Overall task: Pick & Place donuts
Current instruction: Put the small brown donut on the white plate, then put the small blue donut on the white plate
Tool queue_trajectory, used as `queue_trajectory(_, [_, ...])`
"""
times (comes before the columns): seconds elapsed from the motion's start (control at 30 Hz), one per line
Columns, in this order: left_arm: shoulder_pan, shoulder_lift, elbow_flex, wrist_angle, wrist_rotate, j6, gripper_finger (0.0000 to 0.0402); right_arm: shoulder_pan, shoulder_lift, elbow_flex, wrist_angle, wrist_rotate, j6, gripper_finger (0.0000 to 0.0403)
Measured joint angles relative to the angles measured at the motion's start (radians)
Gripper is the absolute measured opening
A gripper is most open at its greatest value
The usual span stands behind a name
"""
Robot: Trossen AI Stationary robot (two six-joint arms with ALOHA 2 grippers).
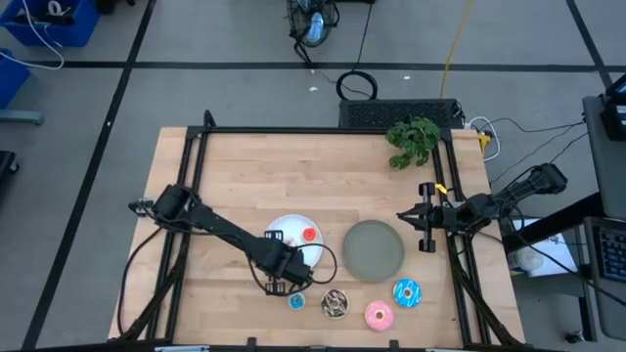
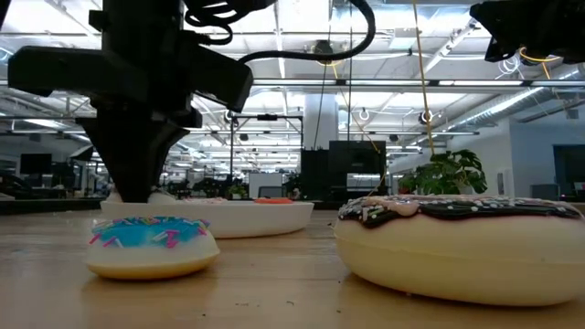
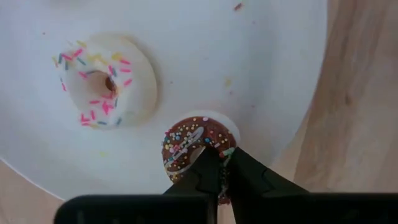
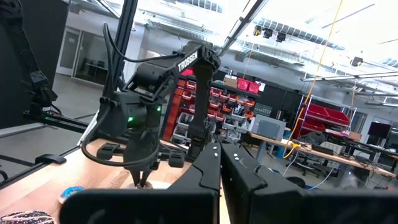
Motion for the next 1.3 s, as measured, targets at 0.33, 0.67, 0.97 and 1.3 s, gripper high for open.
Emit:
queue_trajectory(0.33, [0.028, 0.000, 0.000, -0.007, 0.023, 0.067, 0.0051, 0.000, 0.000, 0.000, 0.000, 0.000, 0.000, 0.0000])
queue_trajectory(0.67, [0.050, 0.000, 0.001, -0.007, 0.063, 0.086, 0.0134, 0.000, 0.000, 0.000, -0.015, 0.000, 0.001, 0.0000])
queue_trajectory(0.97, [0.050, 0.000, 0.059, -0.071, 0.067, 0.060, 0.0211, 0.000, 0.000, 0.000, -0.016, 0.000, 0.001, 0.0000])
queue_trajectory(1.3, [0.025, -0.002, 0.260, -0.243, 0.078, 0.015, 0.0225, 0.000, 0.000, 0.000, -0.017, 0.000, 0.001, 0.0000])
